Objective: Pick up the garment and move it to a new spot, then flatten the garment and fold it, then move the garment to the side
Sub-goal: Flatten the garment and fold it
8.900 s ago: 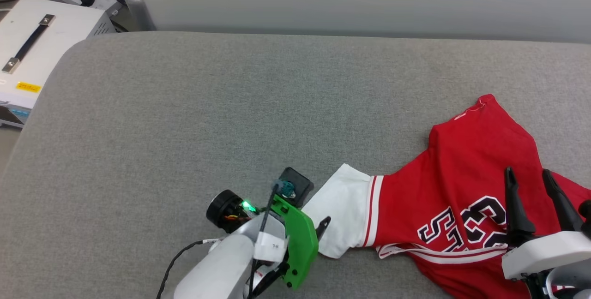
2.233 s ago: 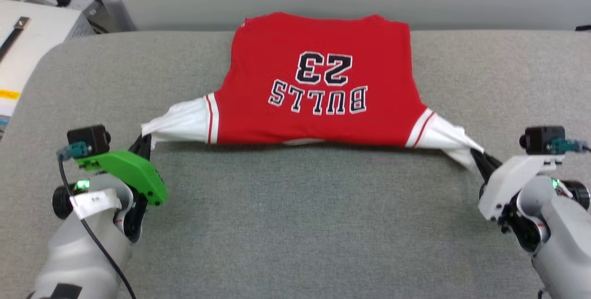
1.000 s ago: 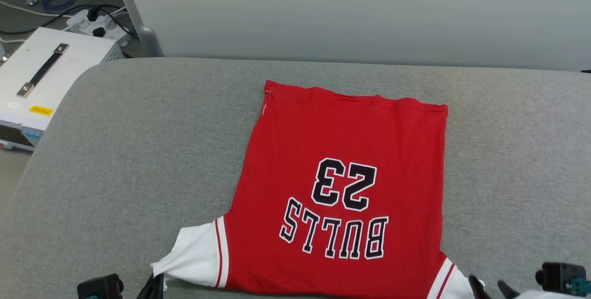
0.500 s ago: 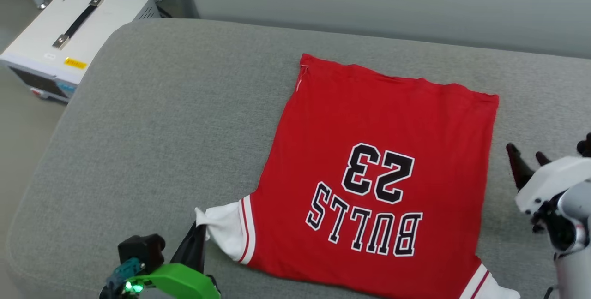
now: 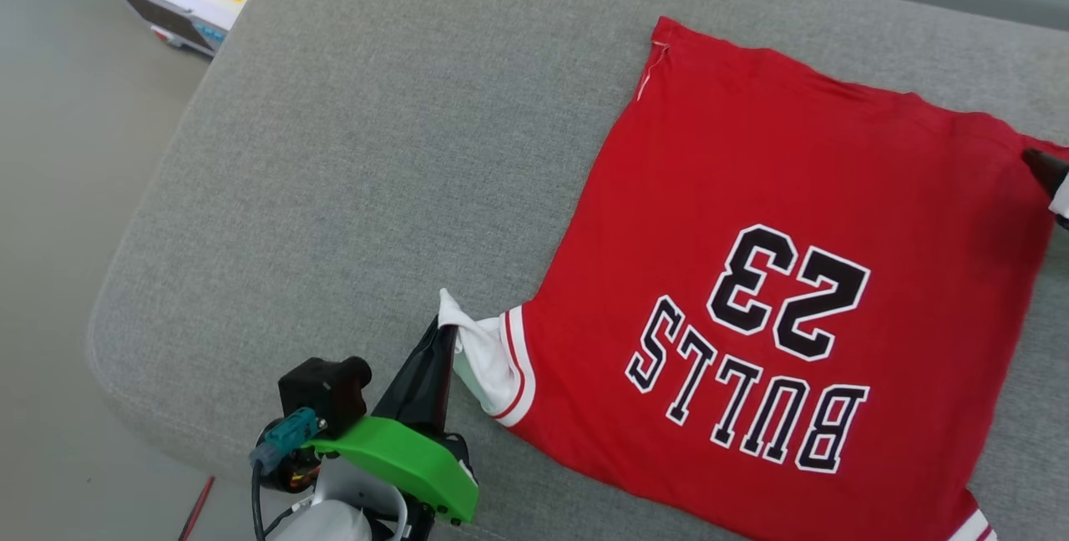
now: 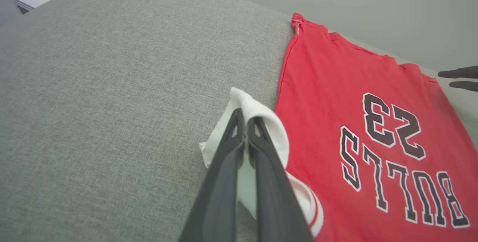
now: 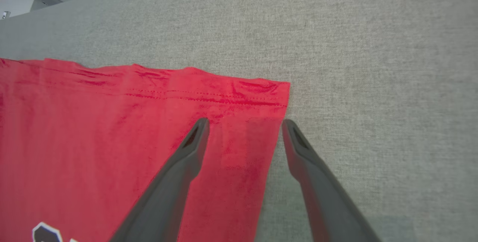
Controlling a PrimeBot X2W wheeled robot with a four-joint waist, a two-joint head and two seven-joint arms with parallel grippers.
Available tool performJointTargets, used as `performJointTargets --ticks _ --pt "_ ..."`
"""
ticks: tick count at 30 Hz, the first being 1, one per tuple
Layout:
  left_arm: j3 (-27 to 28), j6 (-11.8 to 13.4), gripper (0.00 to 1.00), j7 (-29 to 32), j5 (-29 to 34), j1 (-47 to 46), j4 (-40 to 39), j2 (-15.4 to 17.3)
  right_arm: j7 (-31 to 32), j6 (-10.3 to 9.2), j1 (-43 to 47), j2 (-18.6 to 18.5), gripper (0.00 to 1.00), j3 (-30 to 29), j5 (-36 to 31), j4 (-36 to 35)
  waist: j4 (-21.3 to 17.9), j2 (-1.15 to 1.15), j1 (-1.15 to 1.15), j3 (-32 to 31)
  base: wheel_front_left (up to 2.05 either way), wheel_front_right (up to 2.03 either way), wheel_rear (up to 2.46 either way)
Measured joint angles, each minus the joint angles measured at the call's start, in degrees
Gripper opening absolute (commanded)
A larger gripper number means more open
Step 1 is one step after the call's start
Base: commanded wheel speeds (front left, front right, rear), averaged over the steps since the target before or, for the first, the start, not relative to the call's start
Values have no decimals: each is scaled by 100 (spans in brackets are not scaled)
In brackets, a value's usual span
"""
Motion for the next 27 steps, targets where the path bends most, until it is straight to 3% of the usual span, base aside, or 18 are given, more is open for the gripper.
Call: performJointTargets --ticks 5,10,11,13,18,27 --pt "-52 -121 0 -46 34 -153 41 -126 36 0 -252 -209 100 -37 -255 343 219 0 0 326 0 0 0" --pt "9 -143 0 -97 35 -179 176 -157 673 9 -481 -352 100 24 -313 687 357 0 -1 613 0 0 0" --pt "21 -147 0 -99 35 -179 190 -158 789 9 -539 -363 62 -1 -313 721 369 0 -2 648 0 0 0" --pt "44 -162 0 -103 36 -179 227 -160 1014 9 -654 -393 0 -99 -308 788 387 0 -2 709 0 0 0" --pt "47 -170 0 -104 51 -186 321 -170 1035 -1 -657 -505 0 -130 -312 836 398 0 -1 646 0 0 0" --pt "164 -98 0 -102 -4 -17 470 -51 846 0 -118 -557 0 324 -220 489 278 0 -1 167 0 0 0"
